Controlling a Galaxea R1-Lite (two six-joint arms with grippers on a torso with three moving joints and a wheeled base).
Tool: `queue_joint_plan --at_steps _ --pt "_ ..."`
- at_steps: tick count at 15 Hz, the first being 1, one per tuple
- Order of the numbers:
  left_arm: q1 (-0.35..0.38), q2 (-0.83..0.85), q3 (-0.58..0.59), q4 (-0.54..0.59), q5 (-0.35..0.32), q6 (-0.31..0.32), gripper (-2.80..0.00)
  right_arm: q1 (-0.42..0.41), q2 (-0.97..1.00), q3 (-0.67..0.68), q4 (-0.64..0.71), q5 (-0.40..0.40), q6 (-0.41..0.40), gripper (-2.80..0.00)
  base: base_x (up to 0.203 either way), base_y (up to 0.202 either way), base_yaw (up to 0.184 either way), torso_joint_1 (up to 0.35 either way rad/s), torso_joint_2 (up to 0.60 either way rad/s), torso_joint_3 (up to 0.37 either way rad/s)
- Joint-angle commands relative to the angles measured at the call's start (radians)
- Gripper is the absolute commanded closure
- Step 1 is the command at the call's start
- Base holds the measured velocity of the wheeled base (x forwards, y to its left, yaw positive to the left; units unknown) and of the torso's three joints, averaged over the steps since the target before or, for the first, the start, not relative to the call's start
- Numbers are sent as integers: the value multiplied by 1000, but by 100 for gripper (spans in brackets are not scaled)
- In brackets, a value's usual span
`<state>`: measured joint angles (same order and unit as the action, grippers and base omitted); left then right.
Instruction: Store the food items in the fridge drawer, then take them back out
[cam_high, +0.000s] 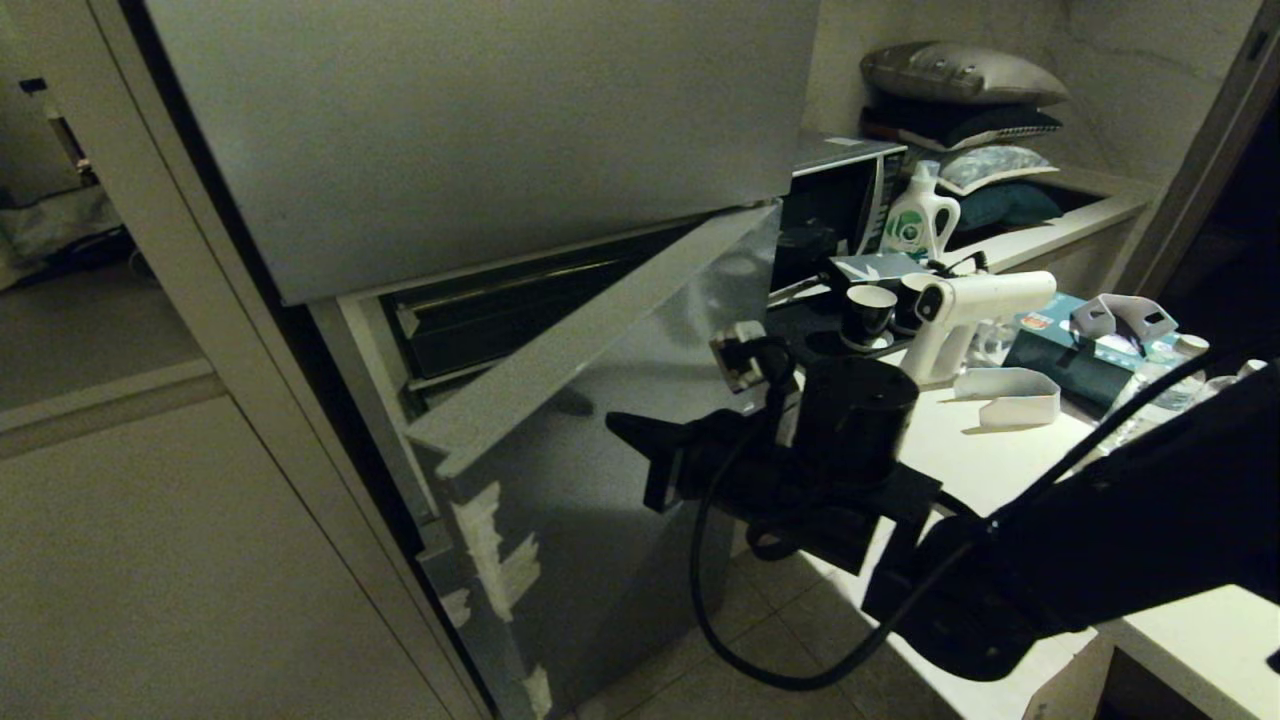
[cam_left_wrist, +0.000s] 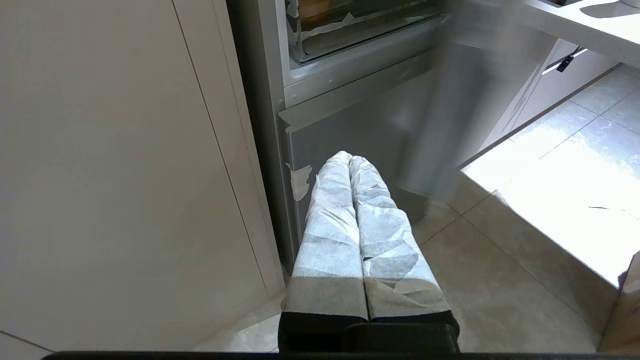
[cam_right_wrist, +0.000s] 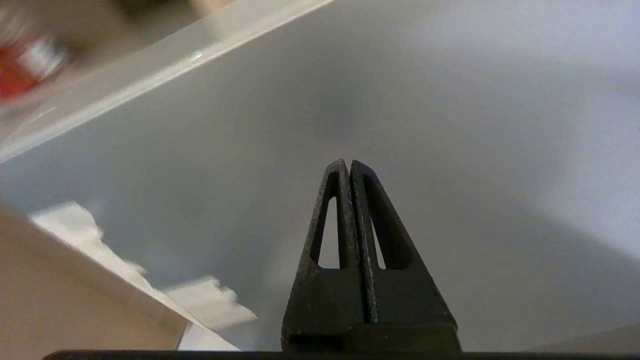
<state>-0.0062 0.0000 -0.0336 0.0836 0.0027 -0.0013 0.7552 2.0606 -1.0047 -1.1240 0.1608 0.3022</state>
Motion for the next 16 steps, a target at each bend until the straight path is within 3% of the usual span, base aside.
queue_joint_plan --at_steps 1,3,7,12,16 --pt "0 2 0 1 0 0 0 15 99 -59 -37 -63 8 0 0 0 0 0 0 0" --pt "0 2 0 1 0 0 0 15 89 -57 -65 -109 8 0 0 0 0 0 0 0" --pt "0 2 0 1 0 0 0 16 107 -113 -79 -117 5 0 0 0 0 0 0 0" --pt "0 2 0 1 0 0 0 23 267 -406 -54 -112 6 0 0 0 0 0 0 0" --pt "0 2 0 1 0 0 0 33 400 -694 77 -104 6 0 0 0 0 0 0 0"
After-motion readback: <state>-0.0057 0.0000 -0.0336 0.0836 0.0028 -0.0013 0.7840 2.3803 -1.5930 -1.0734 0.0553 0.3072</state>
